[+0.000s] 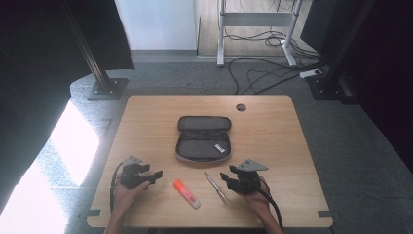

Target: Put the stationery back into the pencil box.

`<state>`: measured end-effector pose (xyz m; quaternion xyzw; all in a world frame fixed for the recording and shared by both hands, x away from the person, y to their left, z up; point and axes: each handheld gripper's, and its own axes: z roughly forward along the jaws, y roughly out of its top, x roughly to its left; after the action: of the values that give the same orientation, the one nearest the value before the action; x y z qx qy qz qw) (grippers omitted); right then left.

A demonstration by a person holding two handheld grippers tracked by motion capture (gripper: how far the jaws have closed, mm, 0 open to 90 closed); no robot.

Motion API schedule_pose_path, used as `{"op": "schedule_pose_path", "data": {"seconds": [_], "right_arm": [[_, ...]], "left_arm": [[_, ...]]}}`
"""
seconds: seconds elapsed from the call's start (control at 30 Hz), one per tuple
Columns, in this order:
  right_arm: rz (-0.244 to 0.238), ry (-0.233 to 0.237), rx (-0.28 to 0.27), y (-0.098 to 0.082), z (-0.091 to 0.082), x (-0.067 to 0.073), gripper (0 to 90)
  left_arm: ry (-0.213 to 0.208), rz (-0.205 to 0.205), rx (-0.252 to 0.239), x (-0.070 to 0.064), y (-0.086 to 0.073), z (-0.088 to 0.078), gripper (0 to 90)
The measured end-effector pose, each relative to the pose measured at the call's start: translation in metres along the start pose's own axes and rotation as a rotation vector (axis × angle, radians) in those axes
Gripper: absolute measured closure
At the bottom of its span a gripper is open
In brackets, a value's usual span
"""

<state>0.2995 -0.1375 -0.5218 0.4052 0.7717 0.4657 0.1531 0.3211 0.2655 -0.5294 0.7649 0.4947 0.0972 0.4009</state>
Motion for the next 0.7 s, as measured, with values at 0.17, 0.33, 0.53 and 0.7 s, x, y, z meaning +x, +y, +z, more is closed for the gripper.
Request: {"op": "schedule_pose_path", "data": {"seconds": [0.17, 0.33, 0.53, 0.7], "right_arm": [[-0.007, 0.005, -0.002, -0.002, -0.003, 0.006, 49.0], [0.001, 0.022, 0.015, -0.004, -0.001, 0.013, 49.1], [-0.017, 0.035, 0.037, -0.005, 0.004, 0.023, 49.5], [-0.035, 0.028, 0.070, -0.008, 0.011, 0.028, 50.6]], "left_arm": [[0.000, 0.000, 0.000, 0.000, 0.000, 0.001, 28.0], [-0.002, 0.006, 0.006, -0.002, 0.000, 0.002, 28.0], [-0.004, 0.005, 0.004, -0.002, 0.000, 0.002, 28.0], [-0.005, 0.006, -0.001, -0.002, 0.000, 0.000, 28.0]]}}
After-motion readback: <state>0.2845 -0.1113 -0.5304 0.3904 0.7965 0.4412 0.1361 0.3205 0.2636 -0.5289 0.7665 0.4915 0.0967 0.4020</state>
